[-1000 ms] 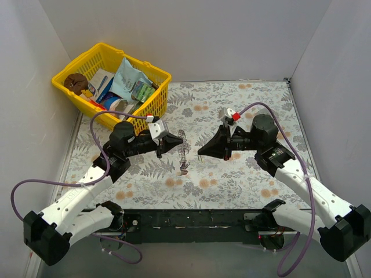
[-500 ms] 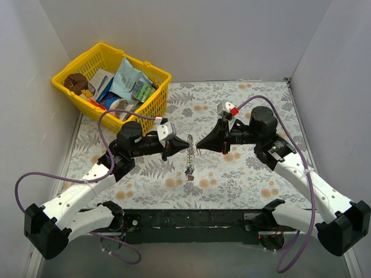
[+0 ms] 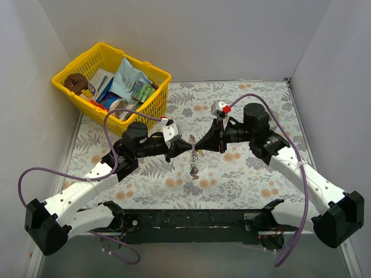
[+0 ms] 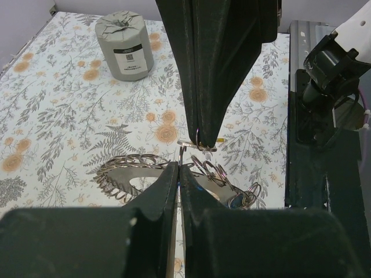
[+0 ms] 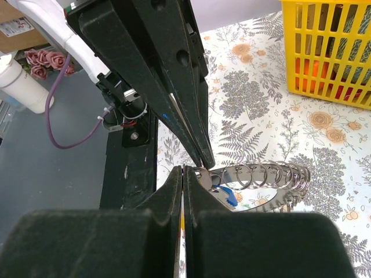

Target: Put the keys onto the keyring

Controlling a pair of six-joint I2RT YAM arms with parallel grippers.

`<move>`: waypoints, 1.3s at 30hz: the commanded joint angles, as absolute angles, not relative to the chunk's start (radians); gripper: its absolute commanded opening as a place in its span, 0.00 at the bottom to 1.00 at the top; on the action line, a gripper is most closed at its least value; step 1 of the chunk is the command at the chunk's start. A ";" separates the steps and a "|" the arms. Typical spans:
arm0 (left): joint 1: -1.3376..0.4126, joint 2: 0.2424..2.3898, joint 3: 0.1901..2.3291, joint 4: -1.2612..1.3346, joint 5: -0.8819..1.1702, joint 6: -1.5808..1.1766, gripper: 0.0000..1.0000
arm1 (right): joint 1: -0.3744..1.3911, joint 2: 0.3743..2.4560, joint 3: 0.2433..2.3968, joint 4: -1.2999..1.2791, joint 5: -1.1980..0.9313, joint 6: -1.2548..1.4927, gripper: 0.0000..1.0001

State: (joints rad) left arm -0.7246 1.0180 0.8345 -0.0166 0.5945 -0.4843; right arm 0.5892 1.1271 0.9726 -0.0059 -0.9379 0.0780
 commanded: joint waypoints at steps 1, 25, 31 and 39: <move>-0.741 1.012 0.884 0.006 0.575 -0.468 0.00 | 0.588 1.132 1.016 0.005 -0.965 0.066 0.01; -0.767 1.016 0.902 0.006 0.543 -0.480 0.00 | 0.601 1.151 1.054 -0.159 -0.752 0.021 0.01; -0.769 0.999 0.891 0.006 0.540 -0.488 0.00 | 0.601 1.140 1.040 -0.169 -0.724 0.021 0.01; -0.769 0.977 0.873 0.043 0.541 -0.508 0.00 | 0.601 1.131 1.022 -0.158 -0.738 0.023 0.01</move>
State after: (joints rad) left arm -0.7570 1.0233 0.8463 -0.0227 0.5167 -0.4938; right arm 0.5980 1.1450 1.0084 -0.1841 -0.7479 0.0395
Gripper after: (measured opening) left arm 0.018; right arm 0.029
